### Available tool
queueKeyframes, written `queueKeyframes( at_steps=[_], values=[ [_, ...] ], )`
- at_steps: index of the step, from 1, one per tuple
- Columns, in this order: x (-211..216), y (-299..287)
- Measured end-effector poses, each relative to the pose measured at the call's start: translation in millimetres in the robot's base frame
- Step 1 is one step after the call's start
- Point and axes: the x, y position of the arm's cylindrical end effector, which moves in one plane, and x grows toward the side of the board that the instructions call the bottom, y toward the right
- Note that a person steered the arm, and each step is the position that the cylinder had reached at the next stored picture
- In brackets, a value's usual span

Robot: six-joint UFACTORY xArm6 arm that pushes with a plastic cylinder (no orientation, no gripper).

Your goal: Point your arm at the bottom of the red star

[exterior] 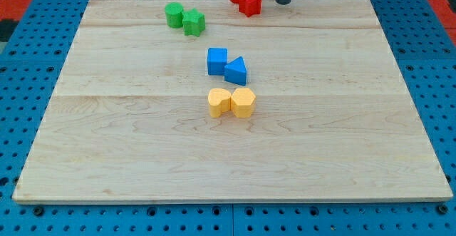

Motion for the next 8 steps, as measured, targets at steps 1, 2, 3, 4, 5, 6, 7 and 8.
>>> queueKeyframes(
  at_steps=[1, 2, 3, 4, 5, 6, 7, 8],
  values=[
    [0.0, 0.9],
    [0.0, -0.8],
    [-1.6, -6.8],
    [-1.6, -10.8],
    [6.3, -10.9],
    [22.7, -10.9],
    [40.2, -13.8],
    [53.8, -29.9]
  ],
)
